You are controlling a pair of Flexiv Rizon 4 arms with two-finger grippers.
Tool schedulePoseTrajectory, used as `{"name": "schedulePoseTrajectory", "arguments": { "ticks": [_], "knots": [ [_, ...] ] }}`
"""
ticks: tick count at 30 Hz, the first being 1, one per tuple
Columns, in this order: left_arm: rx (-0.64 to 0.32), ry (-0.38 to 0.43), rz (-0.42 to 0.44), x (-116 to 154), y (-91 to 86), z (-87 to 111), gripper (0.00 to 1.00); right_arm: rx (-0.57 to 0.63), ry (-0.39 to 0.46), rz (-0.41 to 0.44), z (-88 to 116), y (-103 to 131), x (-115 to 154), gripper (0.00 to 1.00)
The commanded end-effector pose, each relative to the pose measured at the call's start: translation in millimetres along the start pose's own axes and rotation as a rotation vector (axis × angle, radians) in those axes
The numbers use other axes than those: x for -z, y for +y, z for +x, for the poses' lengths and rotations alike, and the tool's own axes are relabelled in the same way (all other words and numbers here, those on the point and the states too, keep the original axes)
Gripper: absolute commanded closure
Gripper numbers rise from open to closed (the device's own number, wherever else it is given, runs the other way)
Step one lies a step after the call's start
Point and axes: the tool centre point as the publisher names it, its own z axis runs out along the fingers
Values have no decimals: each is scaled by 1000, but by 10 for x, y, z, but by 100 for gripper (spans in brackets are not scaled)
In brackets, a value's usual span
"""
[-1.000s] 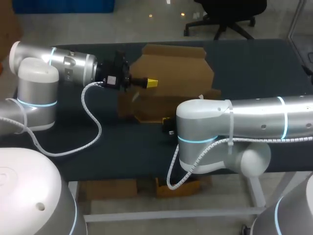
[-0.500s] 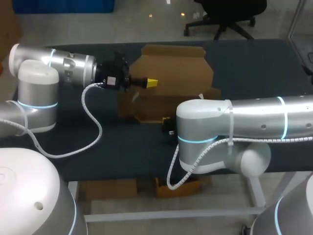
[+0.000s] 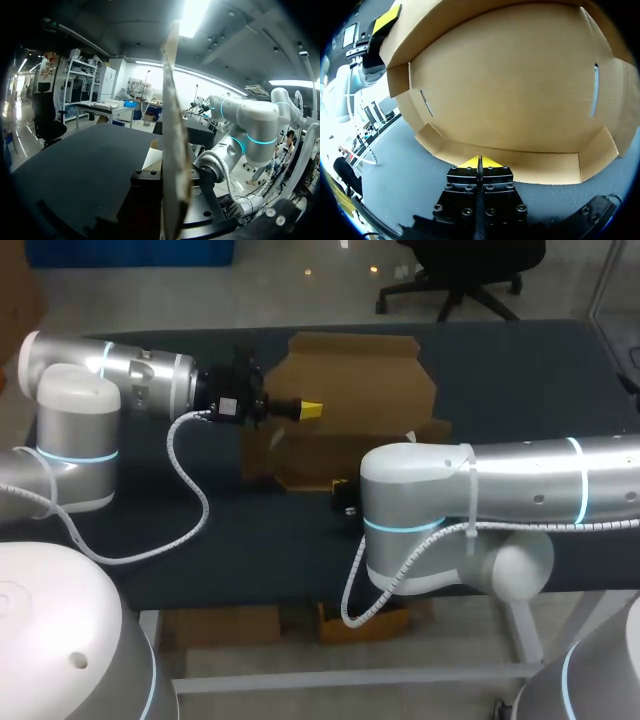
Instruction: Assemble the packaging by folding the flat box into shape, placing the metal phone stand inside, and closing the box properly
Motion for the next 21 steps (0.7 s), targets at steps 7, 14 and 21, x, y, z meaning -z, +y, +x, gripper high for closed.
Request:
{"name": "schedulePoseTrajectory", "arguments": {
  "ticks": [7, 14, 21],
  "knots": [
    [-1, -3, 0, -3, 17, 5, 100, 0, -6, -2, -7, -56, -46, 100],
    [-1, -3, 0, -3, 17, 5, 100, 0, 10, -29, 57, -27, 94, 100],
    [-1, -3, 0, -3, 17, 5, 100, -9, 33, -58, 114, -6, 335, 100]
  ]
}}
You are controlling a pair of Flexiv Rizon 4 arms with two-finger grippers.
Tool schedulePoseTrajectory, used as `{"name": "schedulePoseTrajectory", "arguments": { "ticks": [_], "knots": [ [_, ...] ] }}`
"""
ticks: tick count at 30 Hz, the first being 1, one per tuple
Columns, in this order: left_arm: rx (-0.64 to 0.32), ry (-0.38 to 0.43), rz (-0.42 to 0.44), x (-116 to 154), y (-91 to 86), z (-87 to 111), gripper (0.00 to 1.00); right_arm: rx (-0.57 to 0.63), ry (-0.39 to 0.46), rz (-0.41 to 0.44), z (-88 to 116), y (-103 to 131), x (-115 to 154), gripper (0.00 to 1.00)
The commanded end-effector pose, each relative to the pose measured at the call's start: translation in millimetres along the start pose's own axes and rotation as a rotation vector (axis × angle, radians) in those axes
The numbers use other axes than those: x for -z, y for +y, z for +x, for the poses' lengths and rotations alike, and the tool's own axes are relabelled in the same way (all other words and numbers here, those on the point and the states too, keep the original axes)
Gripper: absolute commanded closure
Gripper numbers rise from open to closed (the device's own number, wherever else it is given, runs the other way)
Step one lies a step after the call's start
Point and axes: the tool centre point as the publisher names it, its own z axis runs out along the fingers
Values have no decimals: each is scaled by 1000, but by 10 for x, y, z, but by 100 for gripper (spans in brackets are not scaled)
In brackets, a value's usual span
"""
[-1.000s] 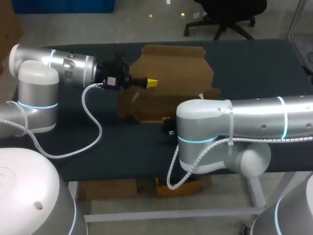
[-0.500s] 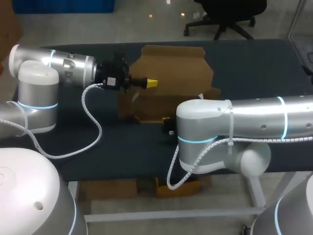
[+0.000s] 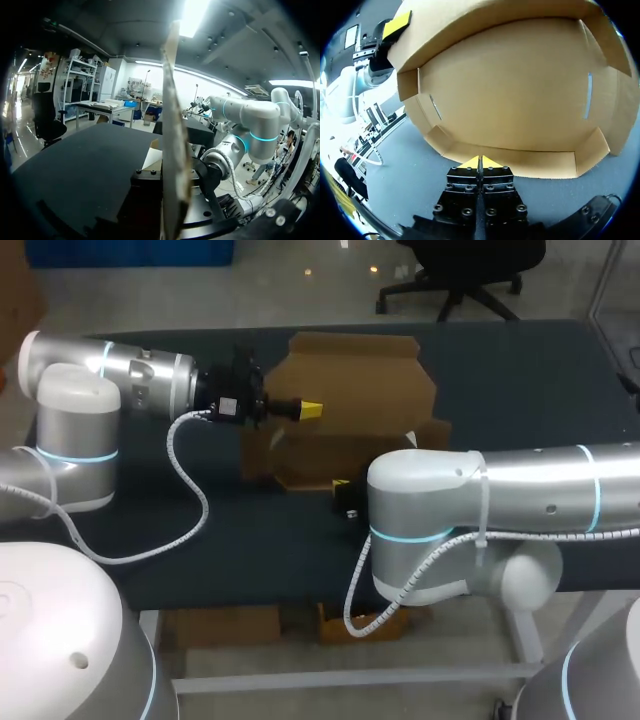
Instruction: Assemble the packaging by folding the flat box into shape, placing the metal phone stand inside, and closing the box properly
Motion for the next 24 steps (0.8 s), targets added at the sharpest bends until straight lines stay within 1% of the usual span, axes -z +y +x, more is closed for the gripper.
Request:
{"name": "schedulePoseTrajectory", "arguments": {
  "ticks": [1, 3, 8, 13, 16, 24],
  "knots": [
    [-1, -3, 1, -4, 19, 4, 100, -8, 19, -34, 6, -43, 208, 100],
    [-1, -3, 1, -4, 19, 4, 100, -13, 24, -35, 5, -37, 283, 100],
    [-1, -3, 1, -4, 19, 4, 100, -43, 71, -24, -35, -8, 521, 100],
    [-1, -3, 1, -4, 19, 4, 100, -36, 85, -9, -109, 23, 717, 100],
    [-1, -3, 1, -4, 19, 4, 100, -28, 97, 2, -149, 35, 786, 100],
    [-1, -3, 1, -4, 19, 4, 100, -10, 149, 36, -272, 44, 1071, 100]
  ]
}}
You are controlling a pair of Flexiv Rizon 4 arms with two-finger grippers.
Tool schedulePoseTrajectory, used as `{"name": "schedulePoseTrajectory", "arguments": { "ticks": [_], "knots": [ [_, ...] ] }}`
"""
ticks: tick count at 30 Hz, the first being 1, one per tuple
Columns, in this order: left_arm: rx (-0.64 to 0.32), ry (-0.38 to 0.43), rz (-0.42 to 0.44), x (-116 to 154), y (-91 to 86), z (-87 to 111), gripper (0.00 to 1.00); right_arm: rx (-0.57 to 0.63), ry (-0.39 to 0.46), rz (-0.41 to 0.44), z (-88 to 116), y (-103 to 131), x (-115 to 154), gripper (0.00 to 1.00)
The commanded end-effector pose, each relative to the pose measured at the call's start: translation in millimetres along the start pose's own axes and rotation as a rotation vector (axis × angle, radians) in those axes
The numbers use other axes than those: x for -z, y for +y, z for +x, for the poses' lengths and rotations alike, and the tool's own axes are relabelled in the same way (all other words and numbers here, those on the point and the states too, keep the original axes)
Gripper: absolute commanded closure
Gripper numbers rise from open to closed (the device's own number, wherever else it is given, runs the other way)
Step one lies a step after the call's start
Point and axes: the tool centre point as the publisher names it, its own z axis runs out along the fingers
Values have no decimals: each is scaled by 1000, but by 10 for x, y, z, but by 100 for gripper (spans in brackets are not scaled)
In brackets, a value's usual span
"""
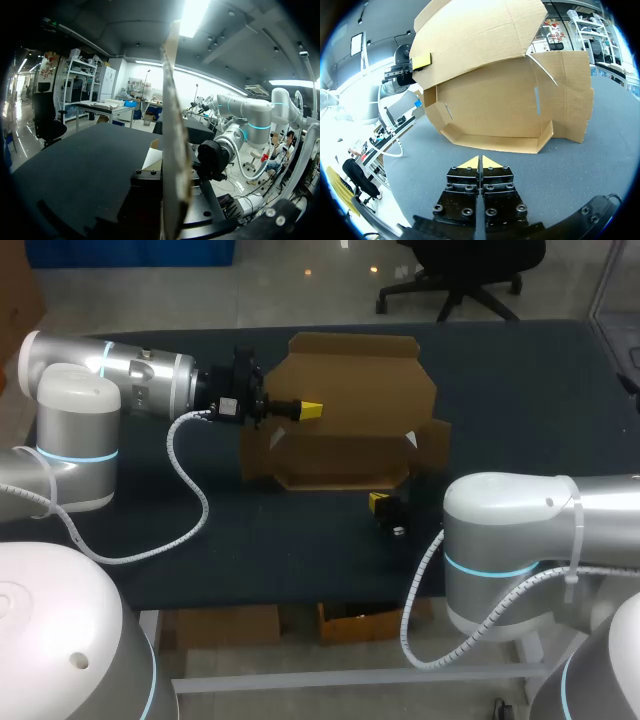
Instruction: Assemble the packaging by folding the flat box into shape, placing the metal phone stand inside, and closing the box properly
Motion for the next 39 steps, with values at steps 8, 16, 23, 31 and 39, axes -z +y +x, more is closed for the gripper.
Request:
{"name": "schedulePoseTrajectory", "arguments": {
  "ticks": [8, 16, 23, 31, 39],
  "knots": [
    [-1, -2, 1, -4, 20, 4, 100, 33, 133, 70, -224, 114, 539, 100],
    [-1, -2, 1, -4, 20, 4, 100, 61, 131, 79, -383, 163, 796, 97],
    [-1, -2, 1, -4, 20, 4, 100, 71, 147, 86, -552, 210, 932, 97],
    [-1, -2, 1, -4, 20, 4, 100, 102, 145, 112, -662, 258, 1034, 96],
    [-1, -2, 1, -4, 20, 4, 100, 119, 114, 115, -807, 296, 1089, 89]
  ]
}}
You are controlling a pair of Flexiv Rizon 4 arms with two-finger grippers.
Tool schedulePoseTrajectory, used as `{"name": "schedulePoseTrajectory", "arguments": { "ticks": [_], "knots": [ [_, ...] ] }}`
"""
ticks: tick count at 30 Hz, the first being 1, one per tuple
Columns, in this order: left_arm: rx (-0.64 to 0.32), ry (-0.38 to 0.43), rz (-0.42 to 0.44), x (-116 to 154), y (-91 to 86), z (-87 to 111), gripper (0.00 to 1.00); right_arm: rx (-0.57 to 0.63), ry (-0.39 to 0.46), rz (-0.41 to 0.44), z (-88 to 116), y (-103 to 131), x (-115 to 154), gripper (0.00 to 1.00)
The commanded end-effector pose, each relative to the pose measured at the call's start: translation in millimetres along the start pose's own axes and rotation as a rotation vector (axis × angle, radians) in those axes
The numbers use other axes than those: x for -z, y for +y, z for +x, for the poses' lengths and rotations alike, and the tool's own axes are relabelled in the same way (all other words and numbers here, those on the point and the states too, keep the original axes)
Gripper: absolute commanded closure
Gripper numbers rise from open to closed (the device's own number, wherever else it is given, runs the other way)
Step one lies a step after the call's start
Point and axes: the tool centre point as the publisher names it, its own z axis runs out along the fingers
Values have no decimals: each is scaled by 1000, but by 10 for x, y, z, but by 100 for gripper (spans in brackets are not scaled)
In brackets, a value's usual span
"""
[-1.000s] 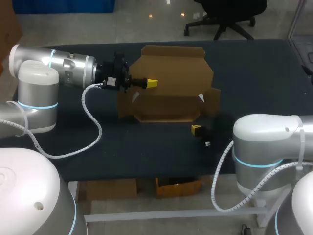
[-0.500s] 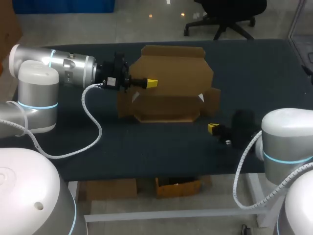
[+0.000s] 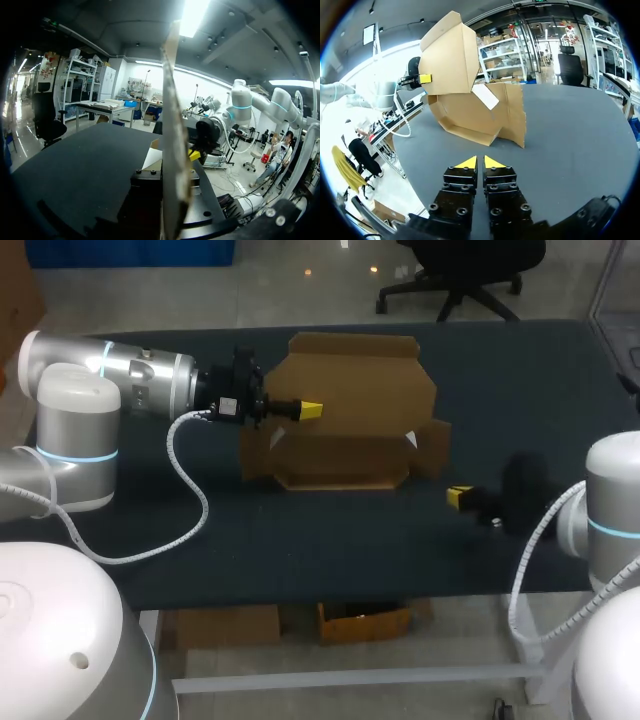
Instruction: Assemble the packaging by folding the flat box into shape, placing the metal phone stand inside, and closing the box properly
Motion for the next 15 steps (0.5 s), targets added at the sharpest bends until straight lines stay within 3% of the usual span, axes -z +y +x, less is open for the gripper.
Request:
{"name": "schedulePoseTrajectory", "arguments": {
  "ticks": [1, 3, 15],
  "knots": [
    [-1, -2, 2, -4, 20, 3, 100, -5, 34, 13, -94, 11, 75, 83],
    [-1, -2, 2, -4, 20, 3, 100, -9, 27, 12, -148, 14, 94, 76],
    [-1, -2, 2, -4, 20, 3, 100, 23, 10, 14, -343, 71, 117, 63]
  ]
}}
